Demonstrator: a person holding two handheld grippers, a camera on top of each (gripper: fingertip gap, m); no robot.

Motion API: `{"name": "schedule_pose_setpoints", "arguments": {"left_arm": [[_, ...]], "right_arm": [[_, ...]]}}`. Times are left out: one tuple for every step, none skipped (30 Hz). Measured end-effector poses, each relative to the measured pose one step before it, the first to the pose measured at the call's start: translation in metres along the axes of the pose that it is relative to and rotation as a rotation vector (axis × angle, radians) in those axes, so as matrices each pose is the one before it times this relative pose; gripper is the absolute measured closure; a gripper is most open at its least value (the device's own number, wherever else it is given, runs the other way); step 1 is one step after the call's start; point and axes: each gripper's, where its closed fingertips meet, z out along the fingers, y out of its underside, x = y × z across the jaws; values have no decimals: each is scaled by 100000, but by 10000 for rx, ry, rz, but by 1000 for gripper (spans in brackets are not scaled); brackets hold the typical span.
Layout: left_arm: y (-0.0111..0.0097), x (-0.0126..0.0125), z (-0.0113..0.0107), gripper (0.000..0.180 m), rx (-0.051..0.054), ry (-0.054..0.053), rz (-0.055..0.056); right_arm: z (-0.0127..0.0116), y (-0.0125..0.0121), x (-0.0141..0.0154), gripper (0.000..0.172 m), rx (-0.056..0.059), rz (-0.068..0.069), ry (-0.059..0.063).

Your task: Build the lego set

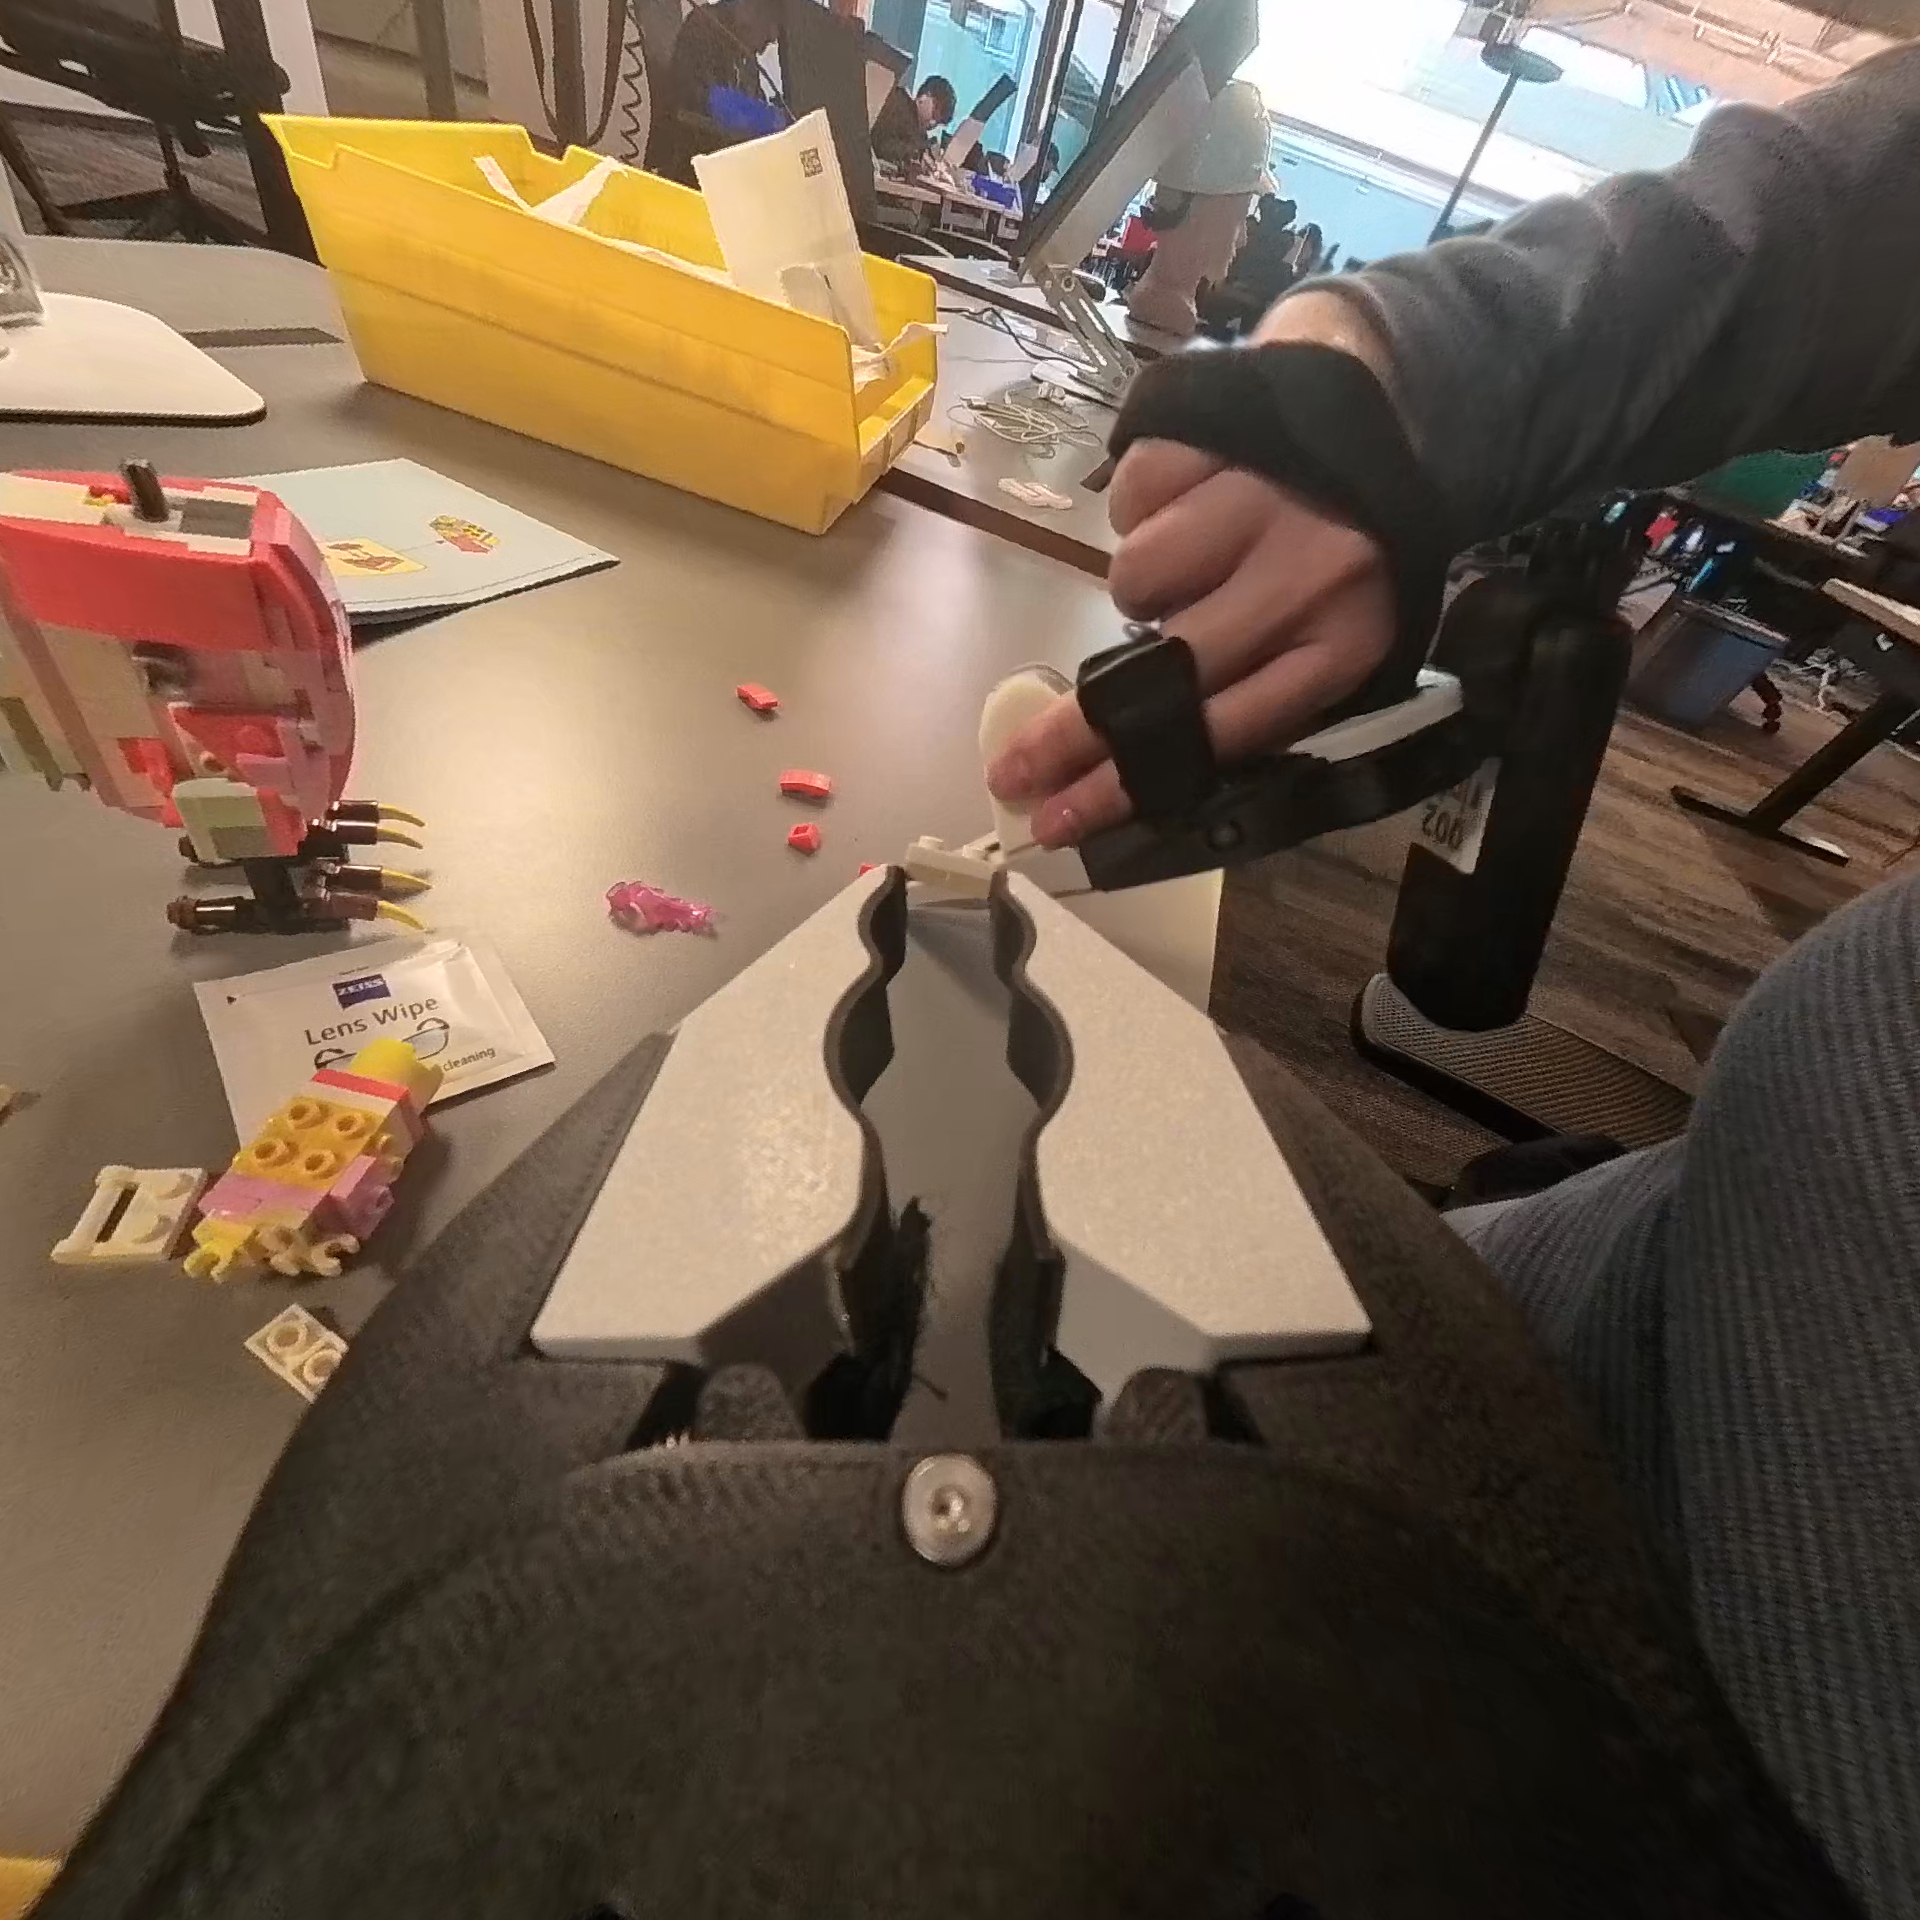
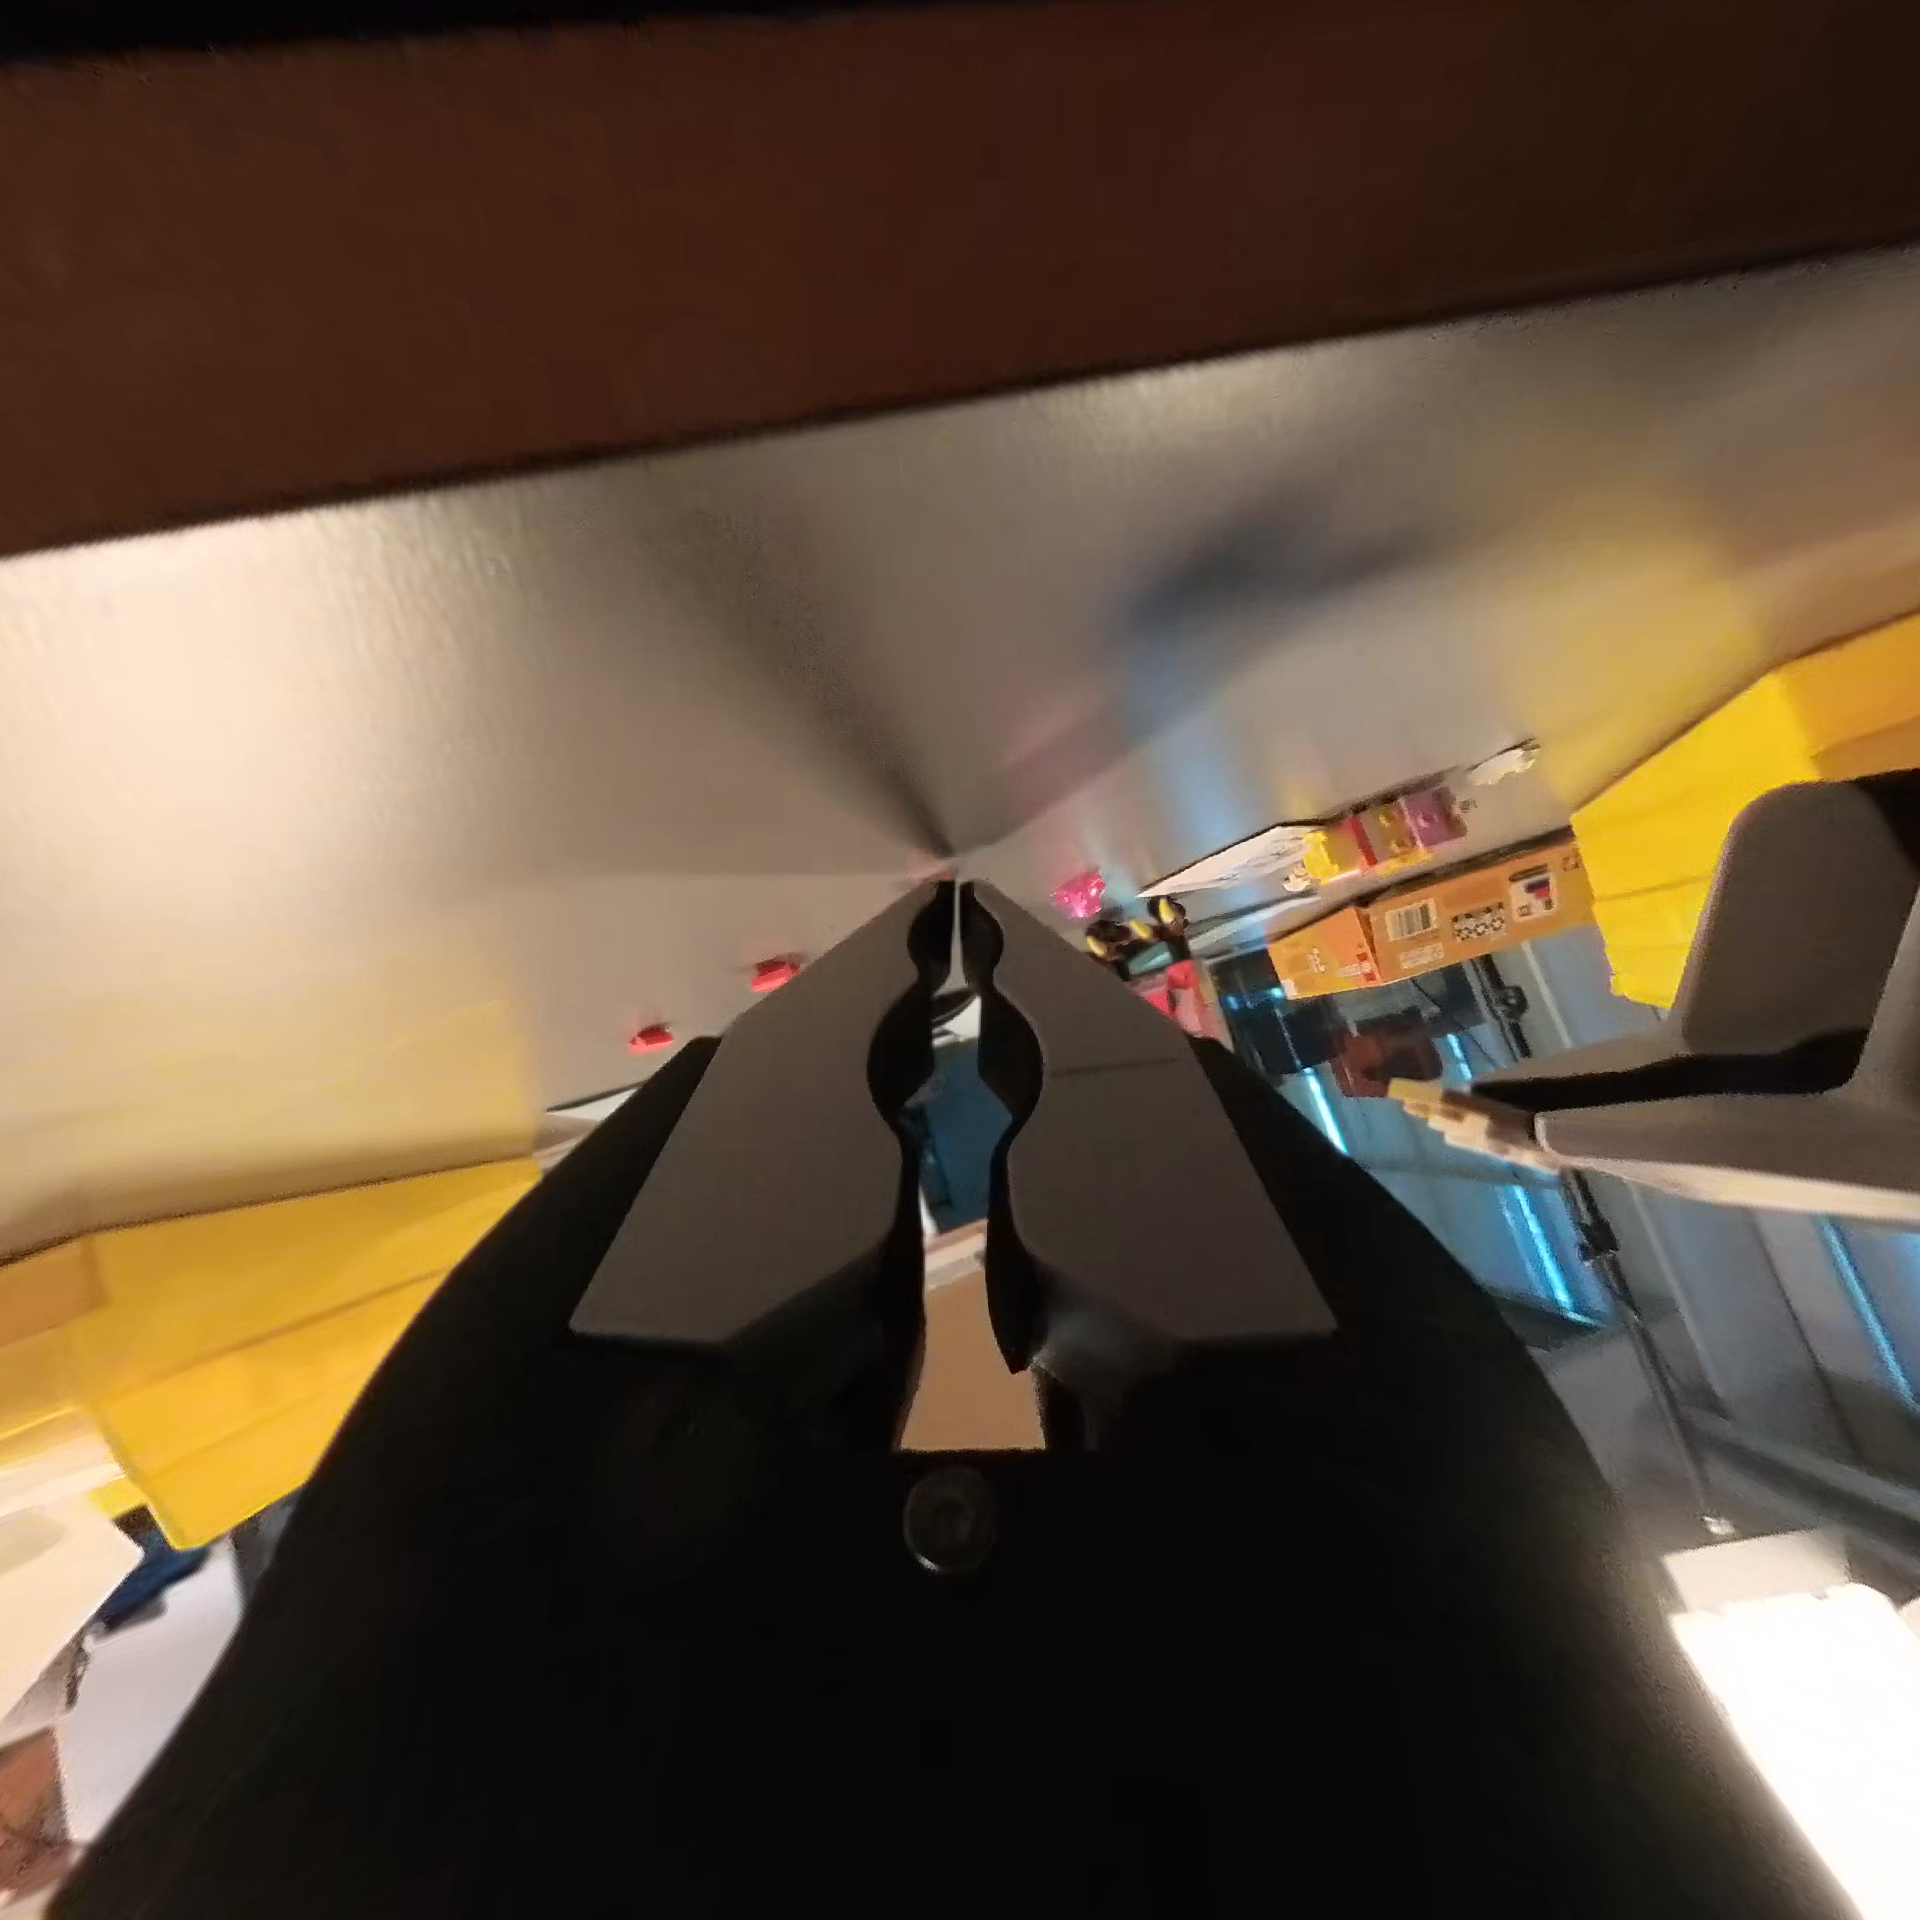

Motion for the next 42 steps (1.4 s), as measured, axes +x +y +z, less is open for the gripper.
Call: {"name": "schedule_pose_setpoints", "arguments": {"left_arm": [[-17,5,-19,166,13,8,-10],[-24,-2,-18,166,16,11,-14],[-24,4,-18,166,16,16,-13],[-11,2,-11,166,14,11,-13],[-13,0,-17,166,8,9,-11],[3,6,9,166,-6,10,-9],[11,-12,9,166,-15,4,-5],[18,0,16,166,-17,2,3],[9,11,12,166,-12,-3,10],[8,-2,5,166,-12,-7,11],[21,4,17,166,-16,-1,11],[10,7,21,166,-17,1,6],[17,-8,13,166,-19,3,-3],[16,7,9,166,-16,7,-6],[14,-13,14,166,-10,4,-7],[3,-1,8,166,-6,6,-6],[4,1,-5,166,-5,7,-7],[-2,-10,3,166,-3,4,-8],[-4,-4,-1,166,0,4,-7],[-2,-5,-2,166,-1,4,-5],[3,-4,-5,166,-5,5,-4],[3,-2,3,166,-4,2,-3],[1,-4,4,166,-3,1,-1],[0,-7,10,166,-4,3,-3],[1,-4,-3,166,-3,4,-5],[-5,-3,0,166,1,5,-4],[-19,3,-5,166,6,4,-3],[-9,-5,-11,166,6,5,-3],[-9,-3,1,166,4,5,-4],[-3,3,-6,166,2,6,-2],[-3,-7,-1,166,0,5,-1],[-10,8,-1,166,1,3,-1],[-3,0,-6,166,2,4,-1],[-5,-5,-1,166,1,5,-4],[-4,-6,-1,166,0,3,-4],[-2,-3,6,166,-1,2,-2],[2,-2,-1,166,-1,-1,0],[-1,-8,1,166,1,-3,7],[-7,-1,0,166,1,-8,9],[3,-12,1,166,0,-13,11],[-12,-11,-5,166,11,-27,24],[-59,-14,-35,166,41,-53,58]], "right_arm": [[-99,157,-91,171,76,235,-75],[-119,225,-182,169,101,465,-136],[-147,261,-255,166,167,797,-221],[-164,202,-267,165,291,1201,-288],[-174,71,-214,163,447,1604,-356],[-178,-112,-183,162,609,1900,-457],[-154,-259,-145,160,707,2009,-548],[-121,-276,6,156,677,1913,-528],[-90,-224,143,154,585,1667,-458],[-65,-166,270,151,489,1360,-365],[-47,-108,397,149,412,1029,-232],[-51,-16,383,150,330,721,-183],[1,89,322,151,220,534,-171],[61,129,218,152,147,450,-200],[108,75,-7,153,122,406,-291],[125,11,-95,154,108,357,-303],[118,-48,-106,156,98,268,-254],[105,-77,-90,157,71,162,-200],[99,-25,37,157,7,53,-78],[84,6,91,157,-43,-56,-6],[91,3,47,157,-52,-105,-14],[84,-10,-9,158,-52,-102,-40],[106,-9,-52,158,-60,-86,-63],[119,-11,-46,158,-65,-76,-67],[129,10,-55,158,-68,-65,-65],[133,23,-36,159,-78,-50,-54],[118,30,12,160,-78,-54,-26],[92,38,76,161,-74,-61,9],[69,59,79,162,-73,-53,18],[60,55,47,162,-70,-35,-3],[42,72,36,163,-62,-23,-9],[29,53,9,164,-40,-19,-10],[19,30,0,165,-16,-10,-13],[9,6,-12,165,2,4,-12],[-22,-14,-2,165,21,22,-14],[-5,-24,-16,165,33,49,-16],[5,-12,-14,166,44,91,-24],[-2,-11,-20,166,68,156,-38],[-9,-58,-17,166,126,234,-60],[-68,-198,-45,166,243,320,-93],[-127,-363,2,166,368,445,-93],[-185,-466,19,166,452,574,-117]]}}
